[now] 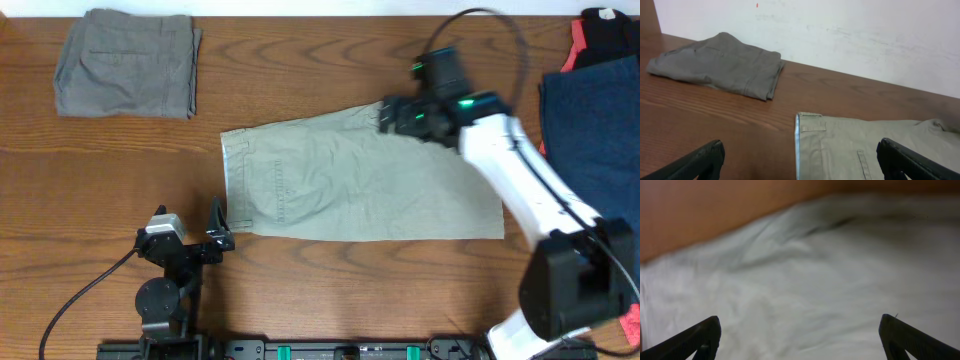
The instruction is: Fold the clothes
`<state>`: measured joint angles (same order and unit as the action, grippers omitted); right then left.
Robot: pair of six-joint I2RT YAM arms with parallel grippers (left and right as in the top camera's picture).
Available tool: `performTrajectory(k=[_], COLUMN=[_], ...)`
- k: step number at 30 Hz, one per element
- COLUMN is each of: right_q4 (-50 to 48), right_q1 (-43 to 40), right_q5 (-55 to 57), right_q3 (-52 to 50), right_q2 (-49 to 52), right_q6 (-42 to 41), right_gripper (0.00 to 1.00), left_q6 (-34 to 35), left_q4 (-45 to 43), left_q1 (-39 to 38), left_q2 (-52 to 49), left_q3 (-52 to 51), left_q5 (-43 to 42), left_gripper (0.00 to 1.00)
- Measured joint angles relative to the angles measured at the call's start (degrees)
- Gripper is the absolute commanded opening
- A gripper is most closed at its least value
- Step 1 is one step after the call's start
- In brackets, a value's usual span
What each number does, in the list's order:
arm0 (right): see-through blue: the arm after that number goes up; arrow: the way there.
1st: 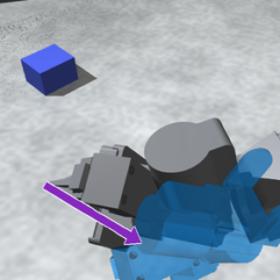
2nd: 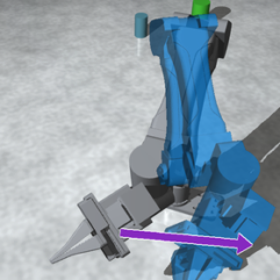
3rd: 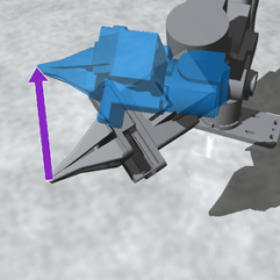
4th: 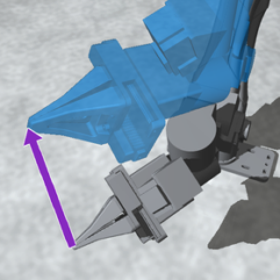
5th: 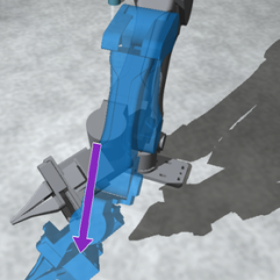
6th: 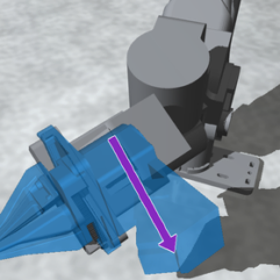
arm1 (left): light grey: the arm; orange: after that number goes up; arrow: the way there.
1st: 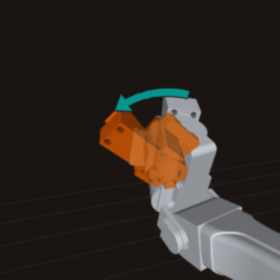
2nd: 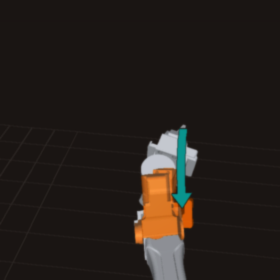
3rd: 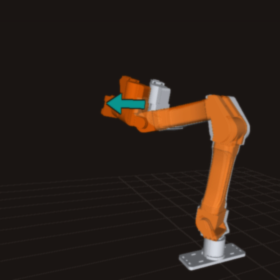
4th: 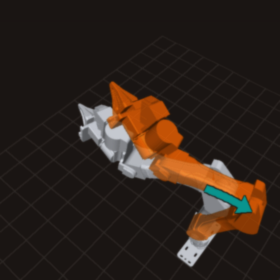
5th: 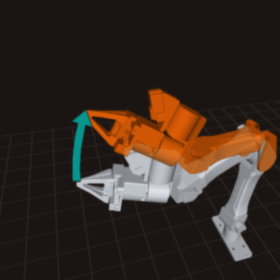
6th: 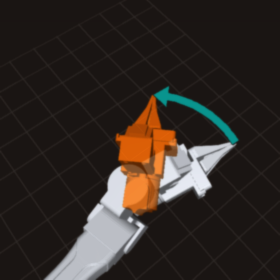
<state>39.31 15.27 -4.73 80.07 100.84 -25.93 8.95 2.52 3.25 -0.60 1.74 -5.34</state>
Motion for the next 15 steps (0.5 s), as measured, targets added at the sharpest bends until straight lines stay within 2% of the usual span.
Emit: performTrajectory(k=[6,15], right_q4=[0.6,8.2], right_q1=[-12.0,-26.9], right_q5=[3.9,10.3], right_q3=[0.0,0.0], right_q2=[-2.4,-2.4], right_q6=[3.0,4.1], right_gripper=[0.99,0.99], left_q6=[0.0,0.0], left_q4=[0.0,0.0], left_q1=[0.0,0.0], left_q2=[0.0,0.0], left_q3=[0.0,0.0], left_q5=[0.0,0.0], left_gripper=[0.98,0.98])
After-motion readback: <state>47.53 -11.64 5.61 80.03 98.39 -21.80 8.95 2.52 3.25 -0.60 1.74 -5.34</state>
